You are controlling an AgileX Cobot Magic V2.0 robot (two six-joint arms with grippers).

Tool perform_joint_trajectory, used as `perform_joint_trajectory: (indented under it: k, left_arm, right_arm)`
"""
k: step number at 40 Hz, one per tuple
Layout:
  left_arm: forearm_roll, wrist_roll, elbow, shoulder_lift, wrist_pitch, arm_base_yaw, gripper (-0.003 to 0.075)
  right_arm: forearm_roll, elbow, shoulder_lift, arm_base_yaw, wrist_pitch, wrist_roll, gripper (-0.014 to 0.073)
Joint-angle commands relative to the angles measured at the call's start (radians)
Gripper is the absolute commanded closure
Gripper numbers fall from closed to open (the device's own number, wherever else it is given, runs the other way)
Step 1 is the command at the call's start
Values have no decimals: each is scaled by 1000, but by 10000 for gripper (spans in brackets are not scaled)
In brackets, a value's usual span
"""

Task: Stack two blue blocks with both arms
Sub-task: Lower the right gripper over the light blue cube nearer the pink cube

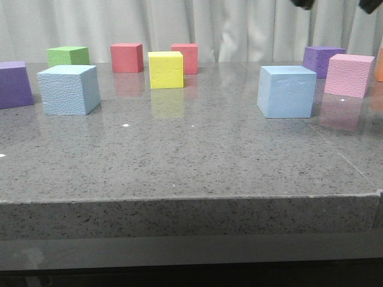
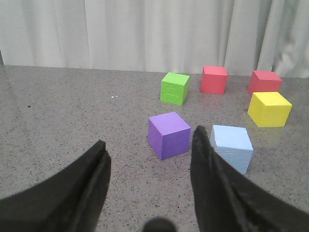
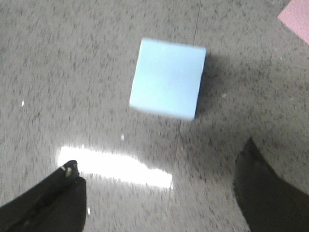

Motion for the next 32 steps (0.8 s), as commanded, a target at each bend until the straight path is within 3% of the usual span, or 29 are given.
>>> perform_joint_trajectory:
  k: [1,14,32]
  left_arm:
    - [1,0,-26,17,-81,-4,354]
    - [1,0,-26,17,-81,-4,354]
    - [1,0,-26,17,-81,-4,354]
  right_arm:
    - [-15,-95,45,0,-48,40,-31]
    - [-45,-212,224,0,-51,78,-31]
    - [-68,-213,332,0,-75,93,-31]
